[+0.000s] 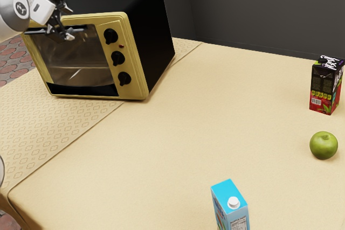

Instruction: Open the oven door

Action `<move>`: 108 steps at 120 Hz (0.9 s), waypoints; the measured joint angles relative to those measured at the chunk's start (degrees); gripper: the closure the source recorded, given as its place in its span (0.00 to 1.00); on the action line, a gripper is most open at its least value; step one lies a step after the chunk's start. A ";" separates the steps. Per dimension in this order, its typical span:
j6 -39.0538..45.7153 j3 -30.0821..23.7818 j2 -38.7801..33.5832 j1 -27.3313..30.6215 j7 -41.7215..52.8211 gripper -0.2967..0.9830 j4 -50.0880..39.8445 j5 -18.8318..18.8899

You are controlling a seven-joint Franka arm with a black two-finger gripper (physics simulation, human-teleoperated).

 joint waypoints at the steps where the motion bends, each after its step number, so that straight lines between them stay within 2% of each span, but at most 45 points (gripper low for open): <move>1: 0.02 -0.01 -0.05 0.01 0.10 0.23 -0.07 -0.01; 36: 0.37 -0.09 -0.89 0.04 2.99 0.23 -2.11 -0.09; 68: 1.07 -1.01 1.99 0.03 4.64 0.23 -1.07 -0.47; 108: 1.25 -0.82 2.19 0.20 5.92 0.23 -2.16 -0.59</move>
